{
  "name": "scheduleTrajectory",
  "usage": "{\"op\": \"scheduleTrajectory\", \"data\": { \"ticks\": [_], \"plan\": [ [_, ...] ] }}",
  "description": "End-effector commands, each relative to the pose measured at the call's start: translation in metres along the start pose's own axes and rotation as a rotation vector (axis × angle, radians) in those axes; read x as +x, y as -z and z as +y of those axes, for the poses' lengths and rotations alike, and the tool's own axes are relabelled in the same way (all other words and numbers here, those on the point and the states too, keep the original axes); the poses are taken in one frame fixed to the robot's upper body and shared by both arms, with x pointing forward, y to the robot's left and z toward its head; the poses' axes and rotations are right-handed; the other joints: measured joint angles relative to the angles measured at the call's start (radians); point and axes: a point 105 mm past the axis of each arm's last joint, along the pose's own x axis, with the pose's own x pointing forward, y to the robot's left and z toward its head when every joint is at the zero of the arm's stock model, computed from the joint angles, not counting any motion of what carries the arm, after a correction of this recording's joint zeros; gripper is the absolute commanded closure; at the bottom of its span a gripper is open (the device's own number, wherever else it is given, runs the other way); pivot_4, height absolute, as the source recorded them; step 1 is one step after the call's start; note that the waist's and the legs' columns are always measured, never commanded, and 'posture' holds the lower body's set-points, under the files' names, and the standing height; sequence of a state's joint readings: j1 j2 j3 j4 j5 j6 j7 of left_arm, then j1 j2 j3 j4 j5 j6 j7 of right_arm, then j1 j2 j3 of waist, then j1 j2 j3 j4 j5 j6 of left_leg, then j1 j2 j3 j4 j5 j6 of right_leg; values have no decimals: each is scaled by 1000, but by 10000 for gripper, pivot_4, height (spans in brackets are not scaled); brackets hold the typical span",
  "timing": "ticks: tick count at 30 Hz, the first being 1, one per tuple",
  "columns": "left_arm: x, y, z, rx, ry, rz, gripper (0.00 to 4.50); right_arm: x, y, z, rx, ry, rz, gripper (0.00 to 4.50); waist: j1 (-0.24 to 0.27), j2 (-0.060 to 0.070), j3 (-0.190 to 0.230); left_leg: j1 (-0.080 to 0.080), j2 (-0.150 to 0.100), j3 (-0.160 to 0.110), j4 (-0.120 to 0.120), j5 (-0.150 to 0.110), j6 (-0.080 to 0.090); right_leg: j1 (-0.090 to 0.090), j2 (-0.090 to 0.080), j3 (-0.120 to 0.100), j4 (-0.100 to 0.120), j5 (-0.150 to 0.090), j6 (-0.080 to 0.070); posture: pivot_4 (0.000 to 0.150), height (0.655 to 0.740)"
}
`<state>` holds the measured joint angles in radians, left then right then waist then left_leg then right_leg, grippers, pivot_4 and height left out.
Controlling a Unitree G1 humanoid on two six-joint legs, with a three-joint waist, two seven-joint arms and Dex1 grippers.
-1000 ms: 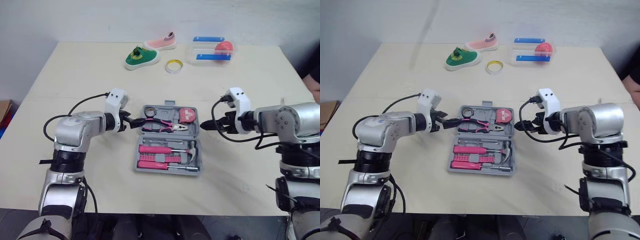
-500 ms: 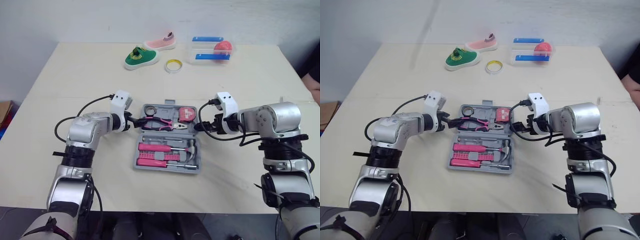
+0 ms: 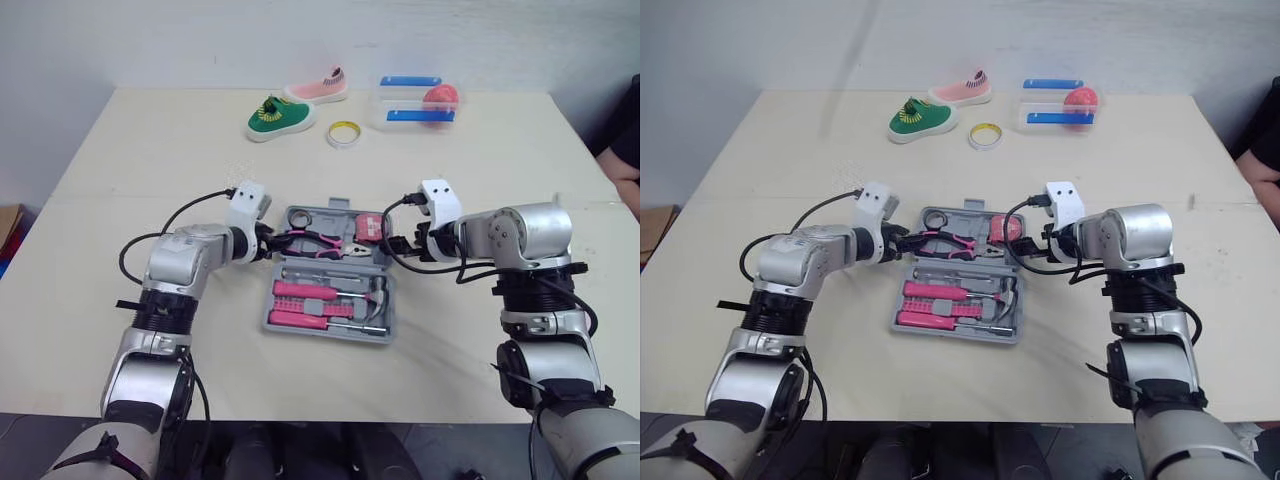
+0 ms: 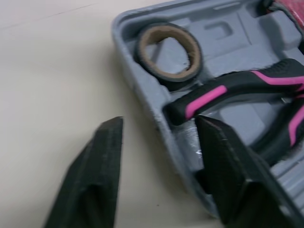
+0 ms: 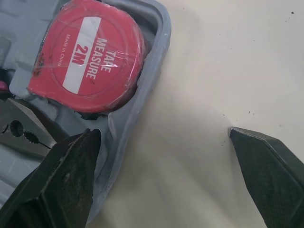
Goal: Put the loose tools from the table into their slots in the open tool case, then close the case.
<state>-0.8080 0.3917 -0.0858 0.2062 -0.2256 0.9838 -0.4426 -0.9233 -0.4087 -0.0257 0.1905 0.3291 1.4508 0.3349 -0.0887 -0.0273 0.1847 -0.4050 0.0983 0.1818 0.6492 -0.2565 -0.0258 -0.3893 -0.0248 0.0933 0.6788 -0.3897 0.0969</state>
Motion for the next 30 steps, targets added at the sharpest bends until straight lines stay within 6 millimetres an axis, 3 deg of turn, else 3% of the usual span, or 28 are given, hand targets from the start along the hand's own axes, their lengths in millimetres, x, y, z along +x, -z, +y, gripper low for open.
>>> {"op": "scheduleTrajectory", "data": {
  "ticks": [1, 2, 3, 8, 14, 16, 21, 26, 30],
  "plan": [
    [8, 10, -12, 18, 14, 39, 37609, 8, 16, 13, 25, -49, 43, 12155, 2, 0, -1, 0, 0, 0, 0, 0, 0, 0, 0, 0, 0, 0, 0, 1500, 7400],
    [8, 9, -14, 6, 20, 28, 42538, 7, 13, 13, 40, -50, 15, 18497, 2, 0, -1, 0, 0, 0, 0, 0, 0, 0, 0, 0, 0, 0, 0, 1500, 7400],
    [8, 8, -16, -2, 24, 20, 44722, 7, 10, 13, 50, -50, -5, 23885, 2, 0, -2, 0, 0, 0, 0, 0, 0, 1, 0, 0, 0, 0, 0, 1500, 7400],
    [2, -1, -18, -37, 43, -67, 45000, -2, 0, 13, -15, -42, -125, 44325, 2, -1, -2, 1, 0, 0, -1, 0, -1, 1, 0, 0, 0, 0, 0, 1500, 7400],
    [-16, -24, -19, -10, 71, -334, 45000, -23, -9, 27, -221, -125, -355, 44714, 8, -1, -1, 0, -1, -1, -2, 0, 0, 1, 0, -1, -3, 0, 0, 1500, 7400],
    [-25, -27, -17, 47, 64, -417, 45000, -30, -7, 25, -394, -107, -436, 44714, 9, -1, -1, -1, -2, -1, -2, 1, 0, 1, 0, -1, -3, 0, 0, 1500, 7400],
    [-42, -15, -5, 322, -35, -528, 45000, -38, 11, 18, -826, -54, -612, 44714, 8, -1, -1, -1, -7, -3, -5, 0, 0, 3, 0, -2, -10, 1, 1, 1500, 7400],
    [-50, -4, -12, 576, -29, -580, 45000, -46, 15, 10, -913, -11, -795, 44714, 3, -1, 0, 3, -4, -5, -5, 0, 1, 11, 0, -4, -17, 3, 1, 1500, 7400],
    [-57, 14, -8, 697, -86, -626, 45000, -42, 52, -1, -1199, 55, -801, 44714, 5, -1, 0, 4, -4, -5, -4, 0, 3, 13, -1, -4, -18, 4, 2, 1500, 7400]
  ]
}}
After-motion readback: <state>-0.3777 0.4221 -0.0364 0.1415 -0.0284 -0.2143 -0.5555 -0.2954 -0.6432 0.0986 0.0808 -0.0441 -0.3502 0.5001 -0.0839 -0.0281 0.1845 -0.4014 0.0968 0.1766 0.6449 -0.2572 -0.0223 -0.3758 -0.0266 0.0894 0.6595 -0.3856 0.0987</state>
